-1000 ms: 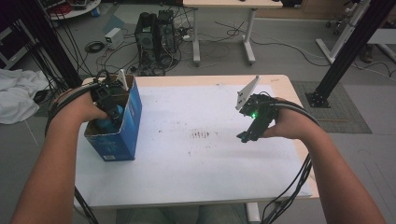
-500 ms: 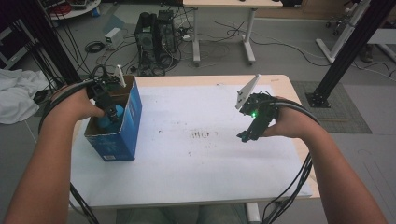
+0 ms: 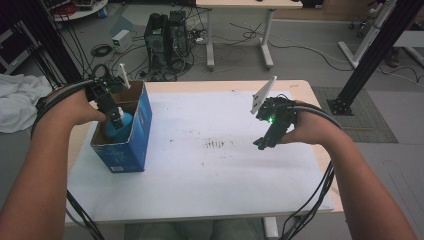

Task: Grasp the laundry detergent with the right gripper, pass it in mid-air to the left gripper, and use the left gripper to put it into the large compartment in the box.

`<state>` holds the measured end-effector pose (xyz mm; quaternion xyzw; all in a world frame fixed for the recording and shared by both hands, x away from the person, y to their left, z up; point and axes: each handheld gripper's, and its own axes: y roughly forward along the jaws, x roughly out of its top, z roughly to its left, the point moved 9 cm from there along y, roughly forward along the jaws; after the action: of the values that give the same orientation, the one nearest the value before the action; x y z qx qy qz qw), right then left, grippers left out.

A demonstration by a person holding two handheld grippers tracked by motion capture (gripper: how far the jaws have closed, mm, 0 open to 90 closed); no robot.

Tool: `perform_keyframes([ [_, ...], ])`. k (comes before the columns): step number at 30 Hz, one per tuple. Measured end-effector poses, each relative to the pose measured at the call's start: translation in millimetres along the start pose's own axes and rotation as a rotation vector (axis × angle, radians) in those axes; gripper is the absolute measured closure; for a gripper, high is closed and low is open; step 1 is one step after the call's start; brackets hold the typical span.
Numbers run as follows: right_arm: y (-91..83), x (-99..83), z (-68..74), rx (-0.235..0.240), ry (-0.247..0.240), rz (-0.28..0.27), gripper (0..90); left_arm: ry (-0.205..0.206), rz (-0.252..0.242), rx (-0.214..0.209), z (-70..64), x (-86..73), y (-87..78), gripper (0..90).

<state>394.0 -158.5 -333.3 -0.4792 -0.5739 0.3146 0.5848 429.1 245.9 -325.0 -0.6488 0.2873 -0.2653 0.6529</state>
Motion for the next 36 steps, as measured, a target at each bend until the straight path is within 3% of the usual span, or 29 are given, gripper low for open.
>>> perform_keyframes([
  [7,-6.4,-0.9,-3.6,0.001,0.000,0.016,13.1,0.018,-0.022,0.006,-8.0,3.1,-16.3,22.4],
  [10,-8.3,-1.8,-5.6,-0.001,0.003,0.025,13.1,0.060,0.000,0.007,-10.0,3.2,-26.0,19.4],
  [16,-11.3,-4.4,-7.1,0.002,0.006,0.033,13.1,0.068,-0.043,0.009,-15.9,10.7,-38.0,17.8],
  [20,-12.8,-6.1,-7.9,0.009,0.003,0.039,13.1,0.100,-0.065,-0.003,-23.3,16.1,-47.6,16.5],
  [24,-14.8,-6.8,-8.6,0.009,0.013,0.052,13.1,0.151,-0.083,-0.014,-33.9,22.1,-57.8,16.4],
  [28,-14.5,-7.0,-9.3,0.023,0.008,0.057,13.1,0.224,-0.091,0.001,-44.6,29.2,-64.7,16.4],
  [32,-12.9,-8.0,-10.4,0.018,0.013,0.072,13.1,0.274,-0.089,0.018,-54.1,36.0,-66.1,11.7],
  [33,-12.7,-7.5,-10.1,0.017,0.015,0.070,13.1,0.268,-0.104,0.018,-58.1,38.5,-65.1,11.7],
  [36,-12.5,-6.7,-9.5,0.019,0.015,0.074,13.1,0.322,-0.091,0.026,-64.3,42.6,-64.5,11.6],
])
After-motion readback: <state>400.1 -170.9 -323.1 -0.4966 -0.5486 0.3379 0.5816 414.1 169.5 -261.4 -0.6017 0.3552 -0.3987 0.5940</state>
